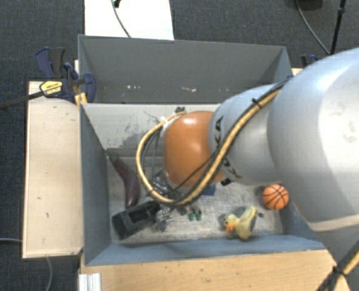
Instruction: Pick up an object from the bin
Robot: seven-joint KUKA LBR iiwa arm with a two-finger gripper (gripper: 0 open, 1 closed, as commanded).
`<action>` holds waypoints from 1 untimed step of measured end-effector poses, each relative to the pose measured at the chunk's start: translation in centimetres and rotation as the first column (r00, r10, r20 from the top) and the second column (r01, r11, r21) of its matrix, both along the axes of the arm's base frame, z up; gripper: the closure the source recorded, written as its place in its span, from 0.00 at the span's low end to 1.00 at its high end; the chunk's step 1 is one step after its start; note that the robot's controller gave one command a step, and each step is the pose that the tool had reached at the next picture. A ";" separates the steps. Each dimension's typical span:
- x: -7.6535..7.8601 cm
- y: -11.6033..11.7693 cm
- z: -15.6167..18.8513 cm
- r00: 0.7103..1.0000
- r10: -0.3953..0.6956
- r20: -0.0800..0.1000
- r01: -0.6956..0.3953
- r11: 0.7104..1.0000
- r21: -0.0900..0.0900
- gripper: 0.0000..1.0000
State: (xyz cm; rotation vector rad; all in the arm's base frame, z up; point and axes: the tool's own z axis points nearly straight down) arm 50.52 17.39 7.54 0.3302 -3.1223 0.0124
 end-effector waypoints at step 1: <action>0.1 1.5 16.9 1.000 -0.006 0.004 0.006 1.000 0.009 1.00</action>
Offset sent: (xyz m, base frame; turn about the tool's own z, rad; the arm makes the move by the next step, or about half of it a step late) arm 0.0000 0.0000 0.0000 0.0000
